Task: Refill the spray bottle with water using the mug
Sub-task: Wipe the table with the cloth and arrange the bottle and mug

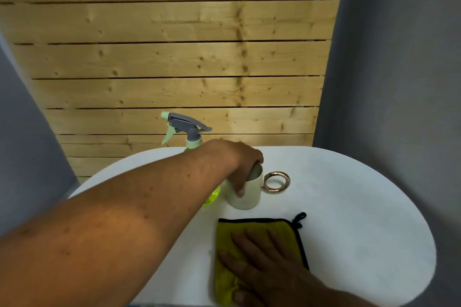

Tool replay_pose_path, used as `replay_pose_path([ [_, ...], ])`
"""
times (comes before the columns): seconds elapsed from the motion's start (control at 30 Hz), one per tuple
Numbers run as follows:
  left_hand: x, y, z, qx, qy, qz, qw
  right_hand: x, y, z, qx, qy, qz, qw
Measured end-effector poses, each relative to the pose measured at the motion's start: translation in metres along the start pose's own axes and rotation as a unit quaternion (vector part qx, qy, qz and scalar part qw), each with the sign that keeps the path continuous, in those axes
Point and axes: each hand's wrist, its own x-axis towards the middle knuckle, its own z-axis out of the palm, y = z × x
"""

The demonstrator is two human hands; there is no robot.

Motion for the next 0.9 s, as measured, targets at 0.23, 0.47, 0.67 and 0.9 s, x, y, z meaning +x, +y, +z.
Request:
replay_pose_path([
  [0.23, 0.001, -0.006, 0.007, -0.008, 0.012, -0.003, 1.0, 0.001, -0.004, -0.006, 0.023, 0.003, 0.014, 1.0],
  [0.47, -0.004, -0.003, 0.01, -0.032, 0.01, -0.008, 0.999, 0.003, -0.006, -0.005, 0.032, 0.027, 0.025, 0.999],
  [0.67, -0.062, 0.0, 0.074, -0.265, 0.354, 0.031, 0.896, 0.01, -0.011, 0.0, 0.006, 0.067, 0.004, 0.998],
  [0.9, -0.058, -0.063, 0.16, -0.489, 0.444, -0.173, 0.731, 0.045, -0.055, 0.004, 0.067, 0.083, 0.007, 0.994],
])
